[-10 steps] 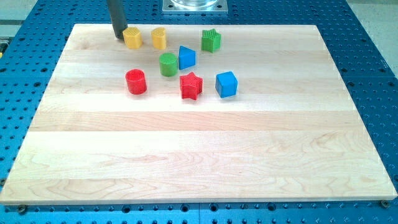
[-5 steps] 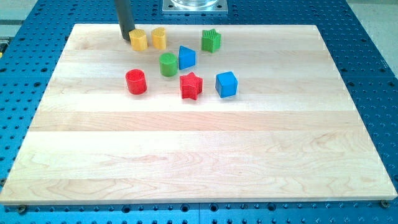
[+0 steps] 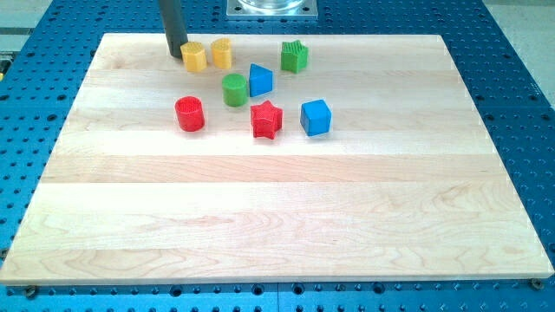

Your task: Move the yellow hexagon to the bottom left of the yellow heart

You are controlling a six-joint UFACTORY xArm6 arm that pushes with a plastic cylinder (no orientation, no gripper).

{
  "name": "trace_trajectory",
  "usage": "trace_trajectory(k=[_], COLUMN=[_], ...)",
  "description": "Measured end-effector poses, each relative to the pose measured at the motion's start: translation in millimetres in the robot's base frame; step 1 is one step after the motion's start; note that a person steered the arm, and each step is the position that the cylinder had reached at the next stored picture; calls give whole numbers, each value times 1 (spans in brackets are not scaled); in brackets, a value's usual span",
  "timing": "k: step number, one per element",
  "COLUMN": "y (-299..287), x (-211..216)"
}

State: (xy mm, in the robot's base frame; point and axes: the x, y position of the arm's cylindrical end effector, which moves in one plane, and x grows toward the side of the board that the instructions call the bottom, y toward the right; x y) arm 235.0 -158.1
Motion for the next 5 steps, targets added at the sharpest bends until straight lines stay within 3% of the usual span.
trace_trajectory(k=[1,3,4,5], y=[1,5,-23,28], x=[-14,55,4,-31])
